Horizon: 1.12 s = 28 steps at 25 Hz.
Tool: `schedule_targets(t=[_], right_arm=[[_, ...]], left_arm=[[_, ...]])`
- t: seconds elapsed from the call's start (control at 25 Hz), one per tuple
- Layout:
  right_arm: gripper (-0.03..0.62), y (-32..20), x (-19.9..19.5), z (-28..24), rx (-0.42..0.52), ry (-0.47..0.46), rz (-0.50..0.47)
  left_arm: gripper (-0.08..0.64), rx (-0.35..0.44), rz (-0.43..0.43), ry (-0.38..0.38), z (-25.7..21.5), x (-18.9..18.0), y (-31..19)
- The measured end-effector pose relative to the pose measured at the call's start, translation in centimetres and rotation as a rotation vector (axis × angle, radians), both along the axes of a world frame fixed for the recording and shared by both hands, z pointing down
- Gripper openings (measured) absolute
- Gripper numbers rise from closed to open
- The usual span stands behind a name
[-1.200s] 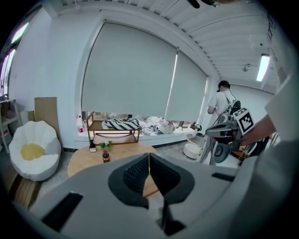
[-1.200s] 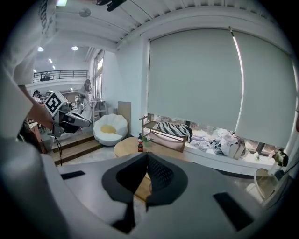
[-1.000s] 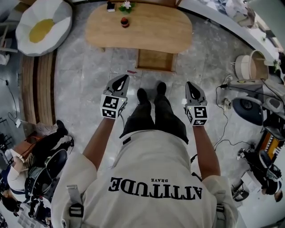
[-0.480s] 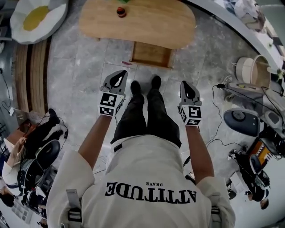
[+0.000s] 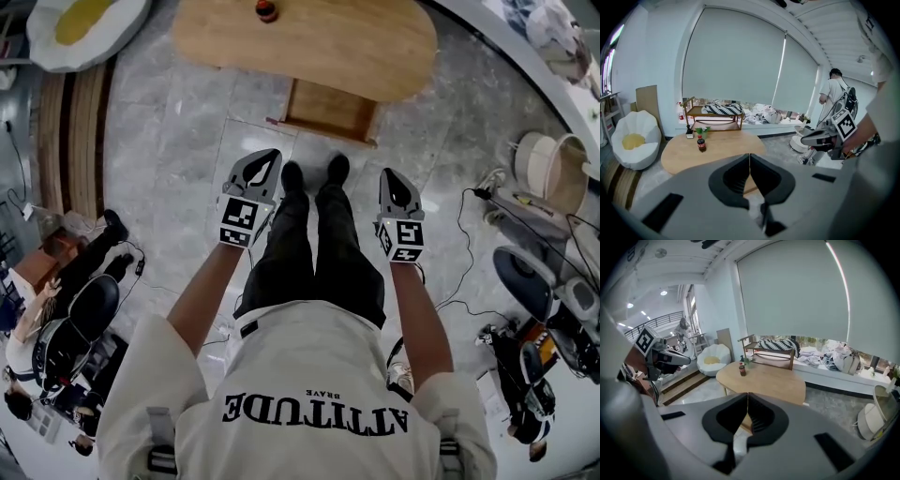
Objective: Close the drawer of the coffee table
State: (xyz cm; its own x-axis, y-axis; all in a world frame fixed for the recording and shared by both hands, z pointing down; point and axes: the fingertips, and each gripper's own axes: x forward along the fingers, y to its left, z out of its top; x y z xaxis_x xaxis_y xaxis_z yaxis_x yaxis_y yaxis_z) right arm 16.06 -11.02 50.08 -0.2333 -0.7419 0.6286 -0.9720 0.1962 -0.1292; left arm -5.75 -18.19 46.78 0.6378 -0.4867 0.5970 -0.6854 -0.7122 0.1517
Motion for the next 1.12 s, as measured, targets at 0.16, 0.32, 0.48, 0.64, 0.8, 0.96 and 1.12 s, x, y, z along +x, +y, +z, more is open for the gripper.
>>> schedule_targets(t=[0.16,0.32,0.48,0.64,0.8,0.96,1.12], right_arm=[[0.02,-0.3,-0.2,2.6,-0.03,-0.01,-0.025],[0.02,-0.3,0.1,5.2,-0.054,-0.022,-0.029],[0.02,-0.4,0.8,7.8,-0.08,-0.03,-0.021],[0.021,0.1,1.8,11.3,-0.106,-0.035,-0.005],[0.021,1.2,1.5,14.6,-0.114,-0.031,0.0],[0.021,1.2,1.4,17.3,-0.137,-0.039,-0.007],[0.021,1.3,1.3,20.2,-0.18,-0.046,-0.01]], left_arm=[[0.021,-0.005,-0.025,-0.011,2.0,0.0,-0.5],[0.021,-0.011,-0.026,-0.019,4.4,0.6,-0.3],[0.021,-0.031,-0.024,-0.044,7.1,1.2,0.0],[0.021,-0.052,-0.046,-0.055,10.6,1.7,0.7],[0.023,-0.06,-0.068,-0.05,14.0,0.9,2.3],[0.021,-0.08,-0.076,-0.066,16.6,1.0,2.3],[0.021,-0.144,-0.085,-0.024,19.1,1.5,2.1]])
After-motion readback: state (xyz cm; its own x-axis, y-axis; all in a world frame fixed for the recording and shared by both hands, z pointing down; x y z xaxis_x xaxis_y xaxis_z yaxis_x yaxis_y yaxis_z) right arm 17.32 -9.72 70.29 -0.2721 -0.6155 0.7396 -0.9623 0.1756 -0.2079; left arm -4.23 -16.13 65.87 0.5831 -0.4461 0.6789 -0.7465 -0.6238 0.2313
